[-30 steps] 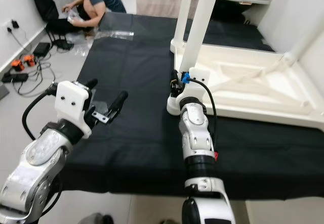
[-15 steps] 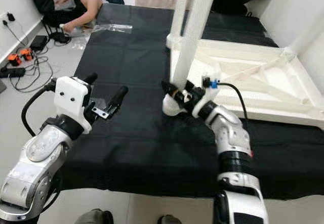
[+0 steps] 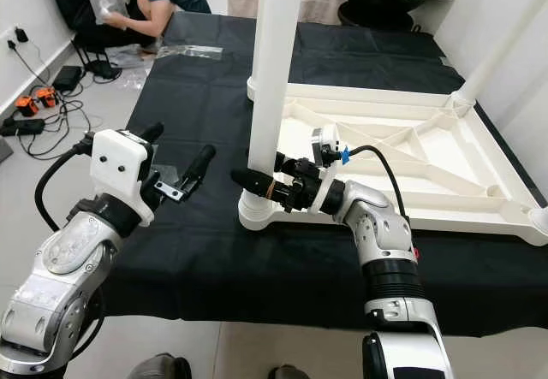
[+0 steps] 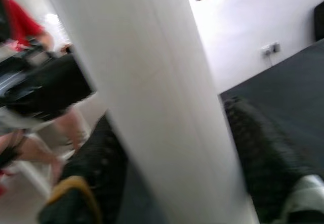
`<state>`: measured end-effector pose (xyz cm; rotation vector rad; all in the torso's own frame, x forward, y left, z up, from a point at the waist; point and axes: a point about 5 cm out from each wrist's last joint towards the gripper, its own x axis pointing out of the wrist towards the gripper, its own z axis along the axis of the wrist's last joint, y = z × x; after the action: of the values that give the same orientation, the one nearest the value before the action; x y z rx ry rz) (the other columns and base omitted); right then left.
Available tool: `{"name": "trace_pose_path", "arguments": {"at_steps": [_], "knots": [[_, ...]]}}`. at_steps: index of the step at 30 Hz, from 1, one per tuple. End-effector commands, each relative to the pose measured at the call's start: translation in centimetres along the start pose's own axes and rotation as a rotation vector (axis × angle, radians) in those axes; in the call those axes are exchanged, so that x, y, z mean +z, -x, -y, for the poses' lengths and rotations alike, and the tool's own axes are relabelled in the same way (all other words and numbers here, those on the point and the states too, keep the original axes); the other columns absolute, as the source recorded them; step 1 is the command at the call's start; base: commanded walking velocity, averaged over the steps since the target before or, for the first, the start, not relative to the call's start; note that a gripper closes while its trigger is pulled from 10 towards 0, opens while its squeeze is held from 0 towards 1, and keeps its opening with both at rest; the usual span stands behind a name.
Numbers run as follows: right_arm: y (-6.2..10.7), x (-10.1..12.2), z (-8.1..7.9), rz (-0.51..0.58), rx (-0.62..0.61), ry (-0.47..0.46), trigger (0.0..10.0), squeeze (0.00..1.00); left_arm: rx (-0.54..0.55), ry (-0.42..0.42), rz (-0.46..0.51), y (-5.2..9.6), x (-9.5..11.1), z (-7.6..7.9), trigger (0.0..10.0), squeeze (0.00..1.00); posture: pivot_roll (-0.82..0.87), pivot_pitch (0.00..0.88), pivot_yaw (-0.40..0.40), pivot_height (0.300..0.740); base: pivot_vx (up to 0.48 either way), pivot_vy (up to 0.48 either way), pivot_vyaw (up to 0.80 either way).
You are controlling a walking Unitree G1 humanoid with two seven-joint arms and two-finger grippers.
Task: Building children table
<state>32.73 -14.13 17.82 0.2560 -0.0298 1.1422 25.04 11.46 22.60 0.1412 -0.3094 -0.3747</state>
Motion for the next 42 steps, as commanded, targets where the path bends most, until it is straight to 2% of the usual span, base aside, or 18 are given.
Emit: {"name": "trace_pose_path", "arguments": {"at_steps": [1, 8, 11, 13, 15, 16, 17, 19, 20, 22, 31, 32, 33, 34, 35, 39, 40, 42], "knots": [[-1.3, 0.4, 0.1, 0.008, -0.115, 0.087, 0.0, 0.00, -0.011, -0.005, -0.011, 0.2, -0.3, 0.2, 10.0, 0.00, 0.09, 0.067, -0.073, 0.740, 0.000, 0.000, 0.00], [-1.3, 0.6, 0.8, 0.048, -0.317, 0.092, 0.0, 0.00, -0.022, 0.041, -0.074, 1.2, -1.9, 0.9, 10.0, 0.00, 0.09, 0.070, -0.071, 0.740, 0.000, 0.000, 0.00], [-1.3, 0.6, 0.8, 0.048, -0.317, 0.092, 0.0, 0.00, -0.022, 0.041, -0.074, 1.2, -1.9, 0.9, 10.0, 0.00, 0.09, 0.070, -0.071, 0.740, 0.000, 0.000, 0.00], [-0.7, 0.4, 1.3, 0.052, -0.529, 0.148, 0.0, 0.00, -0.030, 0.076, -0.151, 2.8, -3.7, 2.1, 10.0, 0.00, 0.09, 0.071, -0.073, 0.740, 0.000, 0.000, 0.00], [-0.7, 0.4, 1.3, 0.052, -0.529, 0.148, 0.0, 0.00, -0.030, 0.076, -0.151, 2.8, -3.7, 2.1, 10.0, 0.00, 0.09, 0.071, -0.073, 0.740, 0.000, 0.000, 0.00], [-0.1, 0.2, 1.6, 0.053, -0.672, 0.165, 0.0, 0.00, -0.034, 0.091, -0.176, 3.4, -4.3, 2.7, 10.0, 0.00, 0.09, 0.073, -0.073, 0.740, 0.000, 0.000, 0.00], [-0.1, 0.2, 1.6, 0.053, -0.672, 0.165, 0.0, 0.00, -0.034, 0.091, -0.176, 3.4, -4.3, 2.7, 10.0, 0.00, 0.09, 0.073, -0.073, 0.740, 0.000, 0.000, 0.00], [3.2, 0.4, 2.0, 0.044, -1.198, 0.313, 0.0, 0.00, -0.035, 0.106, -0.202, 4.0, -4.8, 3.5, 10.0, 0.00, 0.09, 0.078, -0.073, 0.740, 0.000, 0.000, 0.00], [3.2, 0.4, 2.0, 0.044, -1.198, 0.313, 0.0, 0.00, -0.035, 0.106, -0.202, 4.0, -4.8, 3.5, 10.0, 0.00, 0.09, 0.078, -0.073, 0.740, 0.000, 0.000, 0.00], [5.0, 0.9, 1.1, 0.085, -1.508, 0.352, 0.0, 0.00, -0.031, 0.108, -0.208, 4.1, -4.9, 3.6, 10.0, 0.00, 0.09, 0.083, -0.074, 0.740, 0.000, 0.000, 0.00], [4.1, 0.3, 0.3, 0.067, -1.531, 0.324, 0.0, 0.00, -0.036, 0.110, -0.211, 4.4, -5.0, 3.8, 10.0, 0.00, 0.09, 0.082, -0.075, 0.740, 0.000, 0.000, 0.00], [3.2, 0.3, 0.1, 0.079, -1.455, 0.342, 10.0, 0.00, -0.056, 0.125, -0.215, 4.6, -5.0, 4.2, 10.0, 0.00, 0.09, 0.084, -0.073, 0.740, 0.000, 0.000, 0.00], [1.9, 0.4, -0.1, 0.115, -1.333, 0.350, 10.0, 0.00, -0.101, 0.137, -0.211, 4.8, -5.0, 4.8, 10.0, 0.00, 0.09, 0.083, -0.074, 0.740, 0.000, 0.000, 0.00], [1.0, 0.4, -0.2, 0.144, -1.213, 0.345, 10.0, 1.00, -0.141, 0.158, -0.207, 5.0, -4.8, 5.4, 10.0, 0.00, 0.09, 0.083, -0.073, 0.740, 0.000, 0.000, 0.00], [0.2, 0.4, -0.3, 0.166, -1.129, 0.327, 10.0, 1.00, -0.169, 0.176, -0.203, 5.2, -4.7, 5.8, 10.0, 0.00, 0.09, 0.083, -0.074, 0.740, 0.000, 0.000, 0.00], [-0.3, 0.5, -0.3, 0.159, -1.050, 0.347, 10.0, 1.00, -0.242, 0.191, -0.197, 5.6, -4.5, 6.7, 10.0, 0.00, 0.09, 0.083, -0.077, 0.740, 0.000, 0.000, 0.00], [-0.8, 0.4, -0.2, 0.130, -0.938, 0.308, 10.0, 0.00, -0.296, 0.202, -0.194, 5.9, -4.4, 7.4, 10.0, 0.00, 0.08, 0.082, -0.075, 0.740, 0.000, 0.000, 0.00], [-1.2, 0.2, -0.2, 0.124, -0.866, 0.249, 10.0, 0.00, -0.309, 0.203, -0.191, 6.0, -4.3, 7.5, 10.0, 0.00, 0.08, 0.082, -0.075, 0.740, 0.000, 0.000, 0.00]]}}
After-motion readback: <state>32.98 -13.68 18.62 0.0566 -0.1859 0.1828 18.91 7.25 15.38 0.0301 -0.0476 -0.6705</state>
